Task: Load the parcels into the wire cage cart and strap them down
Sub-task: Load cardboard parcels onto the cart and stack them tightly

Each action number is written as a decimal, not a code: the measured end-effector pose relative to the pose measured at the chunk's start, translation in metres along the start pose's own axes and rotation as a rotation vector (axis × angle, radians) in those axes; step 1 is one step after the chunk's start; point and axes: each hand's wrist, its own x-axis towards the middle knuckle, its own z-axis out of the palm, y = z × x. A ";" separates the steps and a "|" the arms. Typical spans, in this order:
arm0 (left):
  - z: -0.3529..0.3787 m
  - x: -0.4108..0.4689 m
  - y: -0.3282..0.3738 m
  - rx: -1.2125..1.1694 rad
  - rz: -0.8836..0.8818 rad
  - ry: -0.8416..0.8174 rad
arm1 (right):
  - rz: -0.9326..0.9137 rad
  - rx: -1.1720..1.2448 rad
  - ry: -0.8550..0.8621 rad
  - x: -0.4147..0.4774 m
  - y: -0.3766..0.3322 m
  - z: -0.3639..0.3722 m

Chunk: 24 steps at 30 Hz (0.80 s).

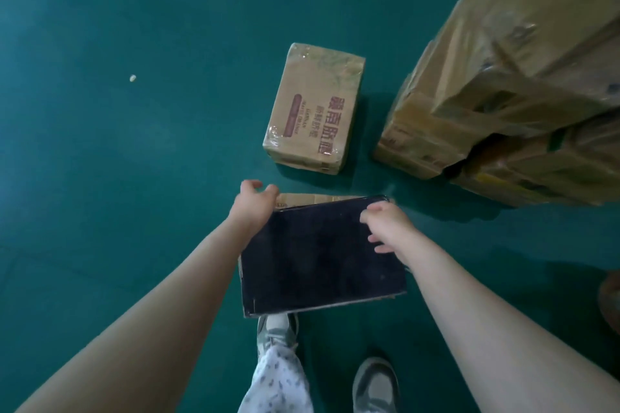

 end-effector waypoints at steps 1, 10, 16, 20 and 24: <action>0.000 0.017 0.002 0.002 0.013 0.009 | -0.014 0.014 0.025 0.016 -0.004 0.006; 0.013 0.146 0.030 -0.086 0.086 -0.015 | -0.126 0.225 0.126 0.141 -0.048 0.042; 0.025 0.144 0.041 -0.260 0.064 -0.106 | -0.118 0.413 0.071 0.145 -0.059 0.057; 0.004 0.114 0.054 -0.290 0.089 -0.087 | -0.174 0.454 0.106 0.113 -0.078 0.040; -0.027 0.066 0.069 -0.318 0.063 -0.095 | -0.208 0.376 0.153 0.064 -0.109 0.015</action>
